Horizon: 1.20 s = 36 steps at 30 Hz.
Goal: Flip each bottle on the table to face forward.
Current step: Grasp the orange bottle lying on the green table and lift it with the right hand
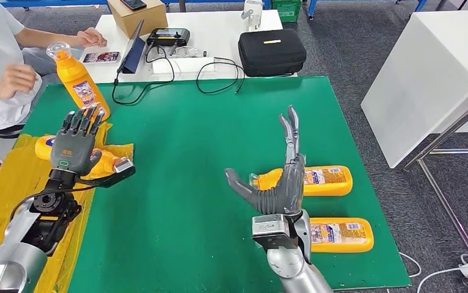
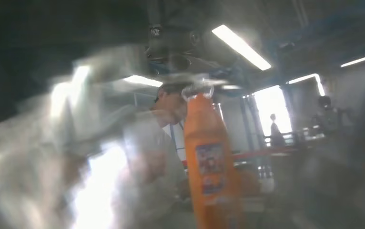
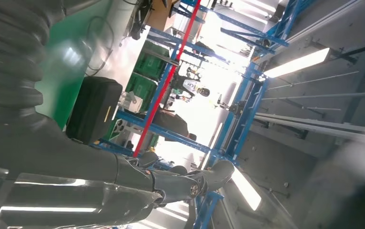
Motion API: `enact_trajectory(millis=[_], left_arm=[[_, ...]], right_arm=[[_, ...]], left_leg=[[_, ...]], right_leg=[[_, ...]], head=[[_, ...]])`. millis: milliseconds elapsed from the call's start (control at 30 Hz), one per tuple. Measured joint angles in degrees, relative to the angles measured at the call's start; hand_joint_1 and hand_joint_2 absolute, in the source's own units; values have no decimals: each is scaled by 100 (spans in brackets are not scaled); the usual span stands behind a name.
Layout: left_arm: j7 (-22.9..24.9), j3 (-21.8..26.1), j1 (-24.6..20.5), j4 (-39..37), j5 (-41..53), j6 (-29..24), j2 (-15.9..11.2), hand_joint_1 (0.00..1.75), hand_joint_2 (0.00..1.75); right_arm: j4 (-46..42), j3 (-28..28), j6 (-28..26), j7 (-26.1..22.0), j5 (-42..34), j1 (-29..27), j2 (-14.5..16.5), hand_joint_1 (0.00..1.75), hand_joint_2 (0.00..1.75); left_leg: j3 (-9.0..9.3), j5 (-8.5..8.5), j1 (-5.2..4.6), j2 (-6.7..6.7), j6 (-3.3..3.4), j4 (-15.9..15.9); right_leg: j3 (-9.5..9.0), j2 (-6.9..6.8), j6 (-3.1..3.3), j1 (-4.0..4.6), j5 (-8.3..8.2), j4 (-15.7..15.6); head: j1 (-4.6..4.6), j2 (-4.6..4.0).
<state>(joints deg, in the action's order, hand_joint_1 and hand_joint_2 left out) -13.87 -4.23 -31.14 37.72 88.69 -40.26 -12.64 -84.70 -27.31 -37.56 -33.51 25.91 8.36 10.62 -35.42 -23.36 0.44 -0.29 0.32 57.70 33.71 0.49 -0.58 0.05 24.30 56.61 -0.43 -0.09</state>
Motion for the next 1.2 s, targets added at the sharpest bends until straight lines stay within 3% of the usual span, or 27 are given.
enact_trajectory(millis=[700, 833, 933, 1033, 1200], left_arm=[[-422, -19, 152, 1304, -769, 0, 386, 0, 175], [-906, 12, 266, 1535, -1704, 42, 541, 0, 175], [-1382, 11, 476, 1941, -3246, 527, 757, 0, 175], [-1749, 10, 750, 2583, -4812, 1382, 983, 0, 175], [-1981, 46, 971, 3365, -6286, 2520, 1256, 0, 175]], right_arm=[[-78, 188, -61, 135, 297, -131, -16, 0, 175], [-81, 206, -53, 711, 1256, -102, -99, 0, 175], [-44, 248, 415, 1627, 2522, 84, -391, 0, 175], [142, 396, 1288, 2189, 3101, 466, -885, 0, 175], [1008, 738, 2901, 1896, 2916, 1539, -1945, 0, 175]], left_leg=[[-4, 0, 0, 0, 0, 1], [-4, 0, -1, -1, 0, 1], [-6, 0, -8, -1, 1, 1], [-10, 6, -19, -2, 12, 3], [-23, 25, -36, -17, 42, 8]], right_leg=[[4, 1, -1, 0, -1, 0], [4, 1, -1, -1, -1, 0], [4, 1, -3, -7, -3, 0], [4, 0, -13, -15, -9, -2], [9, -5, -46, -36, -31, -3]], head=[[-1, 0], [-1, 0], [-1, 0], [-1, 0], [-2, 0]])
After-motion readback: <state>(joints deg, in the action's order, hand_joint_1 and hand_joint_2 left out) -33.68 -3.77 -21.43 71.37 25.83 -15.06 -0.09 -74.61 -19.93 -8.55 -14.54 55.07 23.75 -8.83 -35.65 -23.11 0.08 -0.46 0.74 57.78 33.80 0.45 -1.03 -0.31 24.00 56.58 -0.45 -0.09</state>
